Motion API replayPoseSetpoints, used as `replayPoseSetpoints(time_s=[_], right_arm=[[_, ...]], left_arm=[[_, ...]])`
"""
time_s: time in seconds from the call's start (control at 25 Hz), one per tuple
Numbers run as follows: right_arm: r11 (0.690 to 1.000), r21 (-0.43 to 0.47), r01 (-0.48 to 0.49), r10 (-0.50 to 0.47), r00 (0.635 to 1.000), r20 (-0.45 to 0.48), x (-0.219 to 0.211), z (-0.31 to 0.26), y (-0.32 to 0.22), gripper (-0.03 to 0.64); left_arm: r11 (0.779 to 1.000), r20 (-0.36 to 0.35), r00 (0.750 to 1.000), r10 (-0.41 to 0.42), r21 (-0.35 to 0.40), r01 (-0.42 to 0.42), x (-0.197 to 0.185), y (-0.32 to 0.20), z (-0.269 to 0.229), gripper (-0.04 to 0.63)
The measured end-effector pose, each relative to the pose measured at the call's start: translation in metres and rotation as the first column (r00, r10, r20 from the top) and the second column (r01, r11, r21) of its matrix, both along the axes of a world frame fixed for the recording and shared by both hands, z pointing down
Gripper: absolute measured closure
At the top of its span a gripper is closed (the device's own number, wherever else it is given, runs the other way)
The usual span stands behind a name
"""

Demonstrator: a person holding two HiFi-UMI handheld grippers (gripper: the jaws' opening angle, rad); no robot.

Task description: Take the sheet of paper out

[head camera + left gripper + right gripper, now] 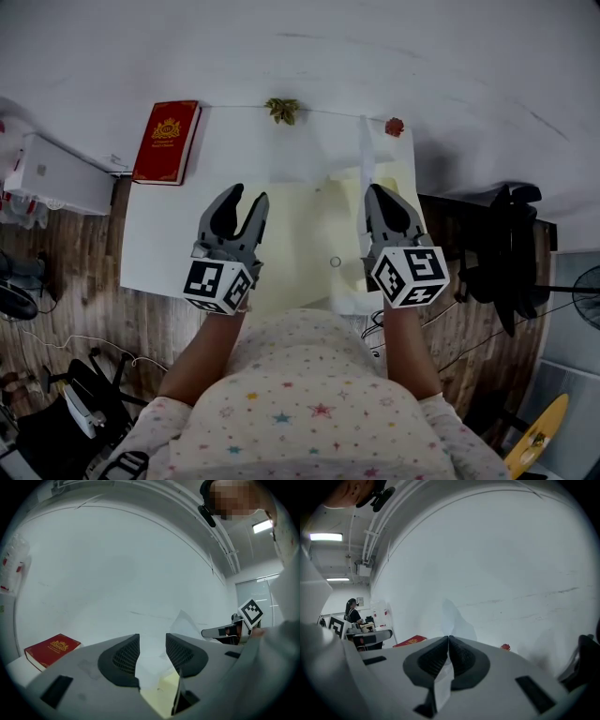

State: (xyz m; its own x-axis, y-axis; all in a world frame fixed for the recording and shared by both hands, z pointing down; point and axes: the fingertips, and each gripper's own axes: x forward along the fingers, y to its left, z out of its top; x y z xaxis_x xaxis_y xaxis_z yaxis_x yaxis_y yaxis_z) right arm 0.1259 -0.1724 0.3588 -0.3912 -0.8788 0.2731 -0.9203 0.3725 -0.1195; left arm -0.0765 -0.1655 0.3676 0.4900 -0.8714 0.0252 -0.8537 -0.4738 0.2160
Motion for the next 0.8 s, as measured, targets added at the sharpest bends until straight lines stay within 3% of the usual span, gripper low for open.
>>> replayPoseSetpoints(time_s=[0.8], right_arm=[[0.993,0.108,-0.048,0.047,0.999,0.008,0.010,-0.027,0.013,0.614]], left_arm=[[0.999,-0.010,0.999,0.030,0.034,-0.030,0.005,0.007,-0.019,0.523]])
